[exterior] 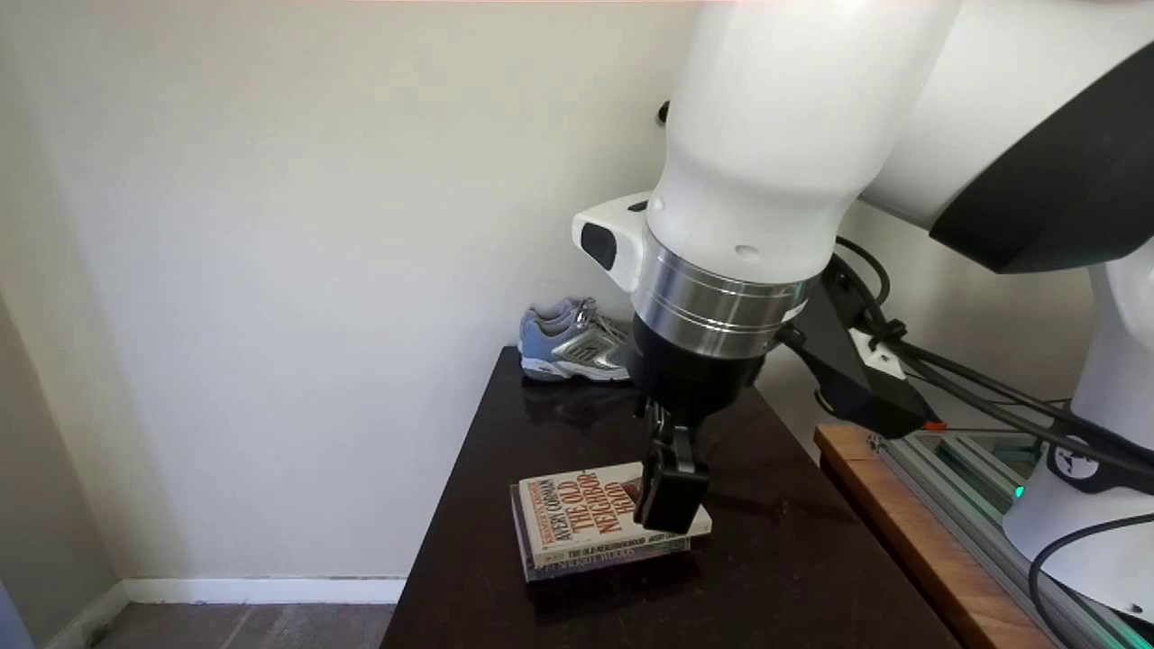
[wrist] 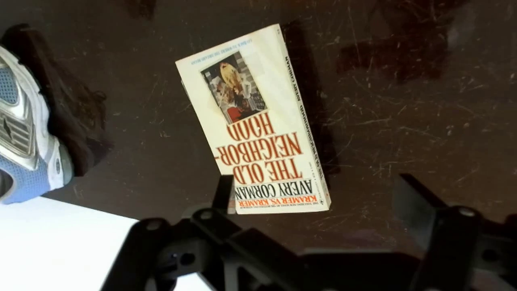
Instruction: Unstack the two books.
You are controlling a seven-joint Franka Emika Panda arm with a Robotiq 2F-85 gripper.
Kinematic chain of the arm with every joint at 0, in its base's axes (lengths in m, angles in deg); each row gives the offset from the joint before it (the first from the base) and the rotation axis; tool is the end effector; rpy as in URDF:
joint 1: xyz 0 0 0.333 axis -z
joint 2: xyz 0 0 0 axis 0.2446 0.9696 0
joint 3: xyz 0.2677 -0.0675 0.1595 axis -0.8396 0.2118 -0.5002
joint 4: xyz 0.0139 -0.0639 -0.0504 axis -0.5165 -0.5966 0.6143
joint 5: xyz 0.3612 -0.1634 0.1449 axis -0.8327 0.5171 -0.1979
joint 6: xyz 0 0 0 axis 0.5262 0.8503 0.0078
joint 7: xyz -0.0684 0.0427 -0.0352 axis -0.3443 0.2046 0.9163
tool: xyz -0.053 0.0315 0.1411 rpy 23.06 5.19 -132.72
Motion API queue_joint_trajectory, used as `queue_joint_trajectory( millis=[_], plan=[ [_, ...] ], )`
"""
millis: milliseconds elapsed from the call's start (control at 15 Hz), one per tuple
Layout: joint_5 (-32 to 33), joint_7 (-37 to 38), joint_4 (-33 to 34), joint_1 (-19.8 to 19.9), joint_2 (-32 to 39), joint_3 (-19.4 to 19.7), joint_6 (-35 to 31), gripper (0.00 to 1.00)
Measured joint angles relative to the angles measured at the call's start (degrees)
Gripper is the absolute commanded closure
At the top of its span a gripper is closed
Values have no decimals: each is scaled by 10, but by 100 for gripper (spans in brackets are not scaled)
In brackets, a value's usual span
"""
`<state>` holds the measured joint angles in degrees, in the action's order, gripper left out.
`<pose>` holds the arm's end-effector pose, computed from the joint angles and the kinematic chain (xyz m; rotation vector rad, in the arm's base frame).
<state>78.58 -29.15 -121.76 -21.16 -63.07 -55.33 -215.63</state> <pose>0.4442 0.1105 0.2152 2.7122 -0.0200 0.2176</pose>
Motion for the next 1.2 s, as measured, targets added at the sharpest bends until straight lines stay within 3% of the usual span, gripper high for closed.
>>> queue_joint_trajectory(
  millis=[333, 933, 1200],
  plan=[
    [66, -19, -10, 1, 18, 6, -53, 0],
    [137, -21, -42, 31, 46, 57, -194, 0],
    [144, -21, -47, 33, 67, 63, -203, 0]
  ],
)
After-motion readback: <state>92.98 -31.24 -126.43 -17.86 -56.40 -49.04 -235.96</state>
